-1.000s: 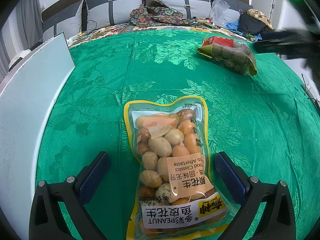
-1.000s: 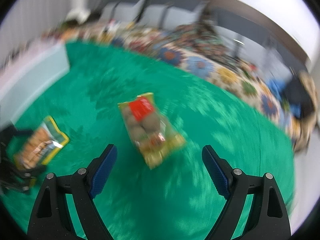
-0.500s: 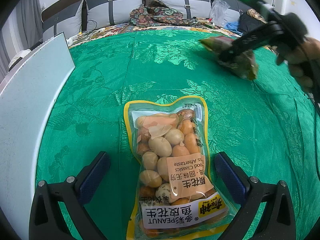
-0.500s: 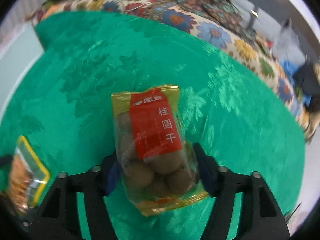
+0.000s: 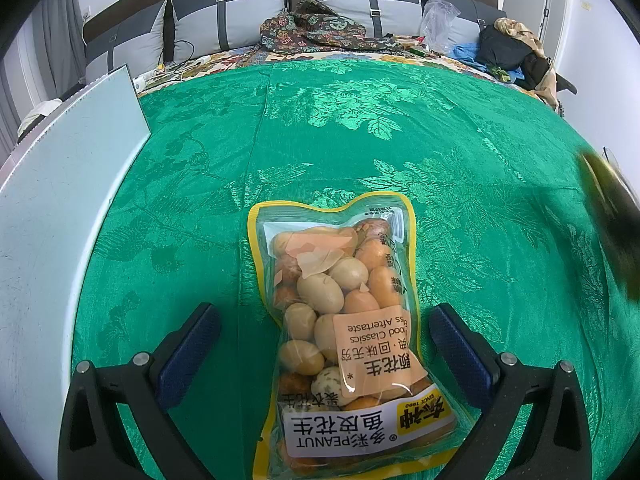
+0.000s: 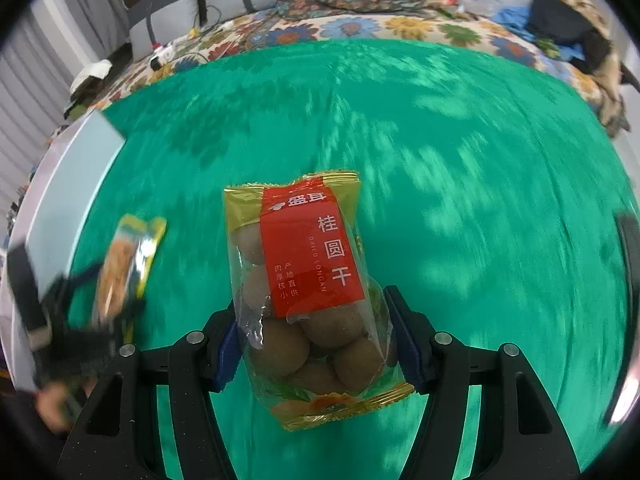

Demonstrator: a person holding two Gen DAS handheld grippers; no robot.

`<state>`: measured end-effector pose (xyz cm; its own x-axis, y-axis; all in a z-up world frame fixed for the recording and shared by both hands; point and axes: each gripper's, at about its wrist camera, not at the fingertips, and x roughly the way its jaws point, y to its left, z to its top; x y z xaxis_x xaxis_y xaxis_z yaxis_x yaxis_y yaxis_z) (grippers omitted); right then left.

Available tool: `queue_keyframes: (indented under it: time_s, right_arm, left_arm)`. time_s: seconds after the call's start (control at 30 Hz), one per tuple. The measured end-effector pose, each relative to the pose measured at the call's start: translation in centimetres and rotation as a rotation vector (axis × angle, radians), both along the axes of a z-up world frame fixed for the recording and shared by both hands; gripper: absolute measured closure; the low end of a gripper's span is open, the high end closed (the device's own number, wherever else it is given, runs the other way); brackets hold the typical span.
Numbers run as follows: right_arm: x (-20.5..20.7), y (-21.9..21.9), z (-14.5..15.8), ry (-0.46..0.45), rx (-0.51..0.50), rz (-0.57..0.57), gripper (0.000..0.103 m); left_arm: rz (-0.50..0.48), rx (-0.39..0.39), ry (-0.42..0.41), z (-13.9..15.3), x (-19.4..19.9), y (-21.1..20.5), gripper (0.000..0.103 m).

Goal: Organize snacks
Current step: 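Grasp the red-labelled longan packet with the right tool while the left tool holds the peanut packet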

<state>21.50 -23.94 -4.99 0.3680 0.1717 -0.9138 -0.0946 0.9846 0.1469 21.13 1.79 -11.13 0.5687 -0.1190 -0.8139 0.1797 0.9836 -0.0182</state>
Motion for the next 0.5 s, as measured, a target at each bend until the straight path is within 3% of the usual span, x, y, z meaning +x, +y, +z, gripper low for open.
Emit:
queue_keyframes:
  time_s: [0.1,0.2,0.27,0.33,0.5]
  right_arm:
    - [-4.5,0.4,-0.7,-0.061,-0.049,-0.048,0.033]
    - [-6.6,0.6,-2.5,-0.110,-0.079,-0.088,0.026]
    - [-7.0,1.1,-4.4,-0.126,-0.124,-0.097,0.017]
    - [-7.6,1.7,-4.5,-0.199,-0.178,-0.086,0.017]
    - [-7.3,1.2,-4.5,-0.200,-0.159,-0.100,0.014]
  left_arm:
    - [0.000,0.000,0.000,0.0,0.0,0.0,0.000]
    - [0.000,0.000,0.000,0.0,0.0,0.0,0.000]
    - [0.000,0.000,0.000,0.0,0.0,0.0,0.000]
    - [0.000,-0.001,0.000,0.0,0.0,0.0,0.000]
    - [-0.001,0.000,0.000,0.0,0.0,0.0,0.000]
